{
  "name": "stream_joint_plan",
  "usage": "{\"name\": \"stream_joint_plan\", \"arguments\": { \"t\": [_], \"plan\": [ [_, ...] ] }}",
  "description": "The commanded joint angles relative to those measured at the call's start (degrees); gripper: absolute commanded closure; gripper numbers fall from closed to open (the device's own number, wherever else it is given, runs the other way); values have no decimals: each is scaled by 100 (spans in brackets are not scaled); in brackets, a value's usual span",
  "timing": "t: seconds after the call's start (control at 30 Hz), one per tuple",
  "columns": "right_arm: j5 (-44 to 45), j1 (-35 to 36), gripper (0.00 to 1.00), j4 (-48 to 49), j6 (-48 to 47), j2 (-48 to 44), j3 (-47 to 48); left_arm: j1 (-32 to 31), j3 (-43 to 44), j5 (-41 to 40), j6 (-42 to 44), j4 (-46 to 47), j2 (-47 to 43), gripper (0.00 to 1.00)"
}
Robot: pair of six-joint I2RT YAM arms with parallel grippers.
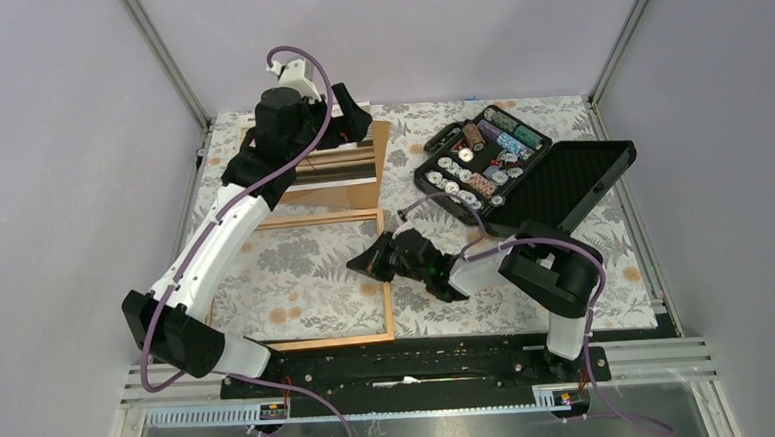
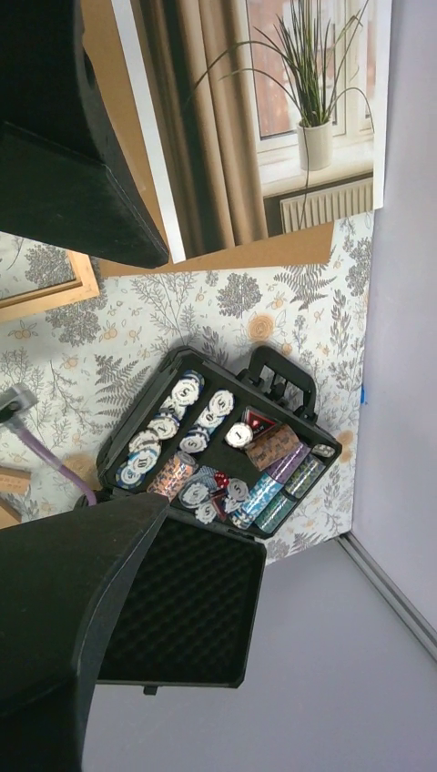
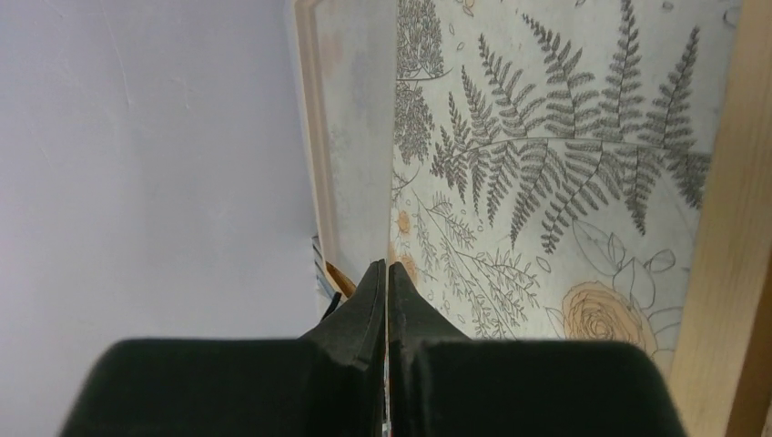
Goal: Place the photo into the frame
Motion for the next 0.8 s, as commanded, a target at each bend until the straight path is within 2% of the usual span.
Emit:
{"name": "stream_joint_plan", "arguments": {
  "t": [0.0, 0.17, 0.33, 0.5, 0.53, 0.63, 0.7, 0.77],
  "plan": [
    [1410, 569, 100, 871, -188, -289, -326, 1, 86, 145, -41, 272, -225, 1],
    [2456, 1181, 100, 1356, -351, -272, -644, -1, 73, 189, -84, 285, -166, 1],
    [2140, 1220, 100, 1353, -721, -24, -488, -1, 97, 306, -90, 266, -83, 1],
    [2095, 1224, 68, 498, -1147, -340, -540, 1, 127, 291, -9, 257, -50, 1],
    [2052, 1215, 64, 463, -1230, -371, -574, 4, 148, 301, -3, 234, -41, 1],
    [1739, 1141, 43, 362, -1611, -399, -637, 5, 147, 297, 17, 231, -40, 1],
    [1359, 961, 36, 380, -1743, -363, -704, 1, 143, 265, 40, 238, -40, 1],
    [888, 709, 33, 545, -1779, -267, -783, -1, 127, 229, 61, 238, -27, 1]
  ]
}}
